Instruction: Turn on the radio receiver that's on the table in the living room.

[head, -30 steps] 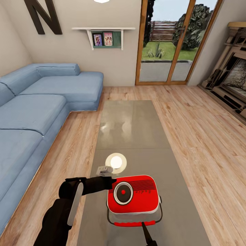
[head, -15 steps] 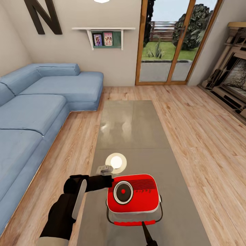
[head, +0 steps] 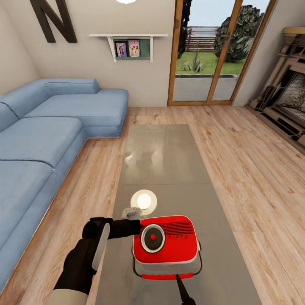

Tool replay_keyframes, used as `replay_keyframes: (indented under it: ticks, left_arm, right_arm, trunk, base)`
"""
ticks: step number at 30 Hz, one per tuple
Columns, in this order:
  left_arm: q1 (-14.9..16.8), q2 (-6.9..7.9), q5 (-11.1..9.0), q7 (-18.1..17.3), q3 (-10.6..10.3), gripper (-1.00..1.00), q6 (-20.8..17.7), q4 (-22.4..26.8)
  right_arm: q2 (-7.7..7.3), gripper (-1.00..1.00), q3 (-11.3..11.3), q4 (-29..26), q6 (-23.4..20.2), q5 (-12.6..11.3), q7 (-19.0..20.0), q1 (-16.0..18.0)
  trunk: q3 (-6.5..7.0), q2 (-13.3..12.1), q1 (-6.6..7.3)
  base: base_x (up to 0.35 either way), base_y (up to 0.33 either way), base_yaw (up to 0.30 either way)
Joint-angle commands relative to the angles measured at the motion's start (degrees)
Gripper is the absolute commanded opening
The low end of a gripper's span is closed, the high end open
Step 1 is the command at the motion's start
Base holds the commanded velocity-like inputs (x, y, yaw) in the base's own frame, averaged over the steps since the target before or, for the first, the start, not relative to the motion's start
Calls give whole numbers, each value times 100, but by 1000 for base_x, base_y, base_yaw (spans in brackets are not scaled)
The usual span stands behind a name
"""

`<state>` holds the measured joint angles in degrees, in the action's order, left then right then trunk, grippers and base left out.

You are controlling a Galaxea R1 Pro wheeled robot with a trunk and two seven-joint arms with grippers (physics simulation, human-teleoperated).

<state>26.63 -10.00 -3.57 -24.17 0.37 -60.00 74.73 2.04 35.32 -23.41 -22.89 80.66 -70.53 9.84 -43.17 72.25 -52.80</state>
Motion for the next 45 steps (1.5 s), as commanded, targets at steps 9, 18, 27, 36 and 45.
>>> replay_keyframes:
  ticks: [9,18,27,36,45]
  left_arm:
    - [3,0,-394,17,-20,-100,0,-396]
    - [3,0,-428,18,-35,-100,0,-417]
    - [4,0,-701,25,-62,-100,0,-719]
    - [9,0,-750,26,-83,-100,0,-783]
    - [9,0,-871,31,-95,-100,0,-727]
  right_arm:
    - [6,-100,8,-5,-22,11,-20,1]
    - [12,-100,5,-5,-23,11,-22,1]
    - [22,-100,1,-5,-23,11,-22,1]
    - [19,-100,0,-5,-26,11,-23,1]
    - [13,-100,0,-5,-25,8,61,1]
  trunk:
    - [0,0,0]
    - [0,0,0]
    - [0,0,0]
    - [0,0,0]
    - [0,0,0]
  base:
    - [0,0,0]
    - [0,0,0]
    - [0,0,0]
    - [0,0,0]
    - [0,0,0]
